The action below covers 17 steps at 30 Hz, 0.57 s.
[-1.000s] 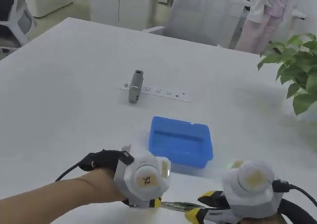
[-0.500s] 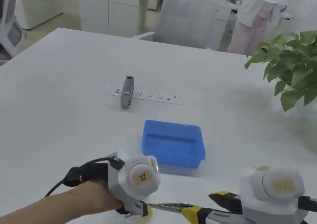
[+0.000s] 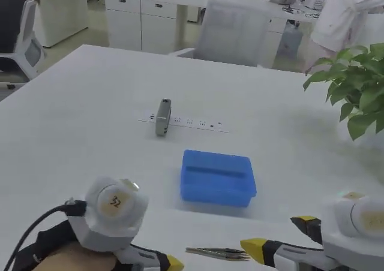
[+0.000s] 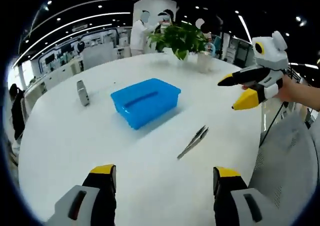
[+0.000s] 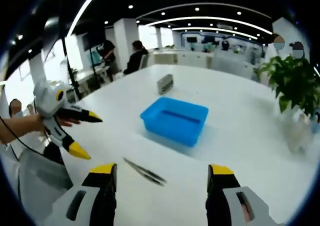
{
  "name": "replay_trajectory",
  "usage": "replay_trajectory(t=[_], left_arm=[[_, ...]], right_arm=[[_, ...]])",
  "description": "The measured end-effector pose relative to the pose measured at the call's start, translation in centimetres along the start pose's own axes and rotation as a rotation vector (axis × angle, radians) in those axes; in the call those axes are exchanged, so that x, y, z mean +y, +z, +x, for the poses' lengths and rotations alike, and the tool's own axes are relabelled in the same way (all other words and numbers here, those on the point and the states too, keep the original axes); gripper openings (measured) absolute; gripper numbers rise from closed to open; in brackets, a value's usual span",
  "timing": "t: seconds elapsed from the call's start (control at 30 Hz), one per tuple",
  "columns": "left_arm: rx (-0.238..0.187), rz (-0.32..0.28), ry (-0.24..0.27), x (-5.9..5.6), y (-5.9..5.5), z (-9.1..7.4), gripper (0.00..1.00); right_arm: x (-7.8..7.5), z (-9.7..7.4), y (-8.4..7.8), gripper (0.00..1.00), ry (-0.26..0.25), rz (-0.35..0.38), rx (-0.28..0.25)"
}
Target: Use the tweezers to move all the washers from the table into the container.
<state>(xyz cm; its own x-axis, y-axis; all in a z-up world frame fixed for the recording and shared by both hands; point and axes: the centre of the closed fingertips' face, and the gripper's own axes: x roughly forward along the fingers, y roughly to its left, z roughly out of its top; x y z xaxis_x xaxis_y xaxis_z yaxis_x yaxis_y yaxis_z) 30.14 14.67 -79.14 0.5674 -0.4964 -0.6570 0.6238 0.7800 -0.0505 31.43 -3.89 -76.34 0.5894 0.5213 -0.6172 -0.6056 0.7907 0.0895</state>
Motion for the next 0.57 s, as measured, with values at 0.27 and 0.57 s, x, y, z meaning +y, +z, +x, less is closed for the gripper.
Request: replay_trajectory(t=[0.27,0.57], left_arm=[[-0.103,-0.030,0.129,1.4,1.4,-3.9,0.99],[-0.118,-0.046,0.188,2.2,1.4,-5.3,0.99]], right_arm=[[-0.9,-1.7,0.5,0.90,-0.050,0.040,-0.063],[-1.7,-2.2,0.0,0.99,-0.099,0.055,-0.080]])
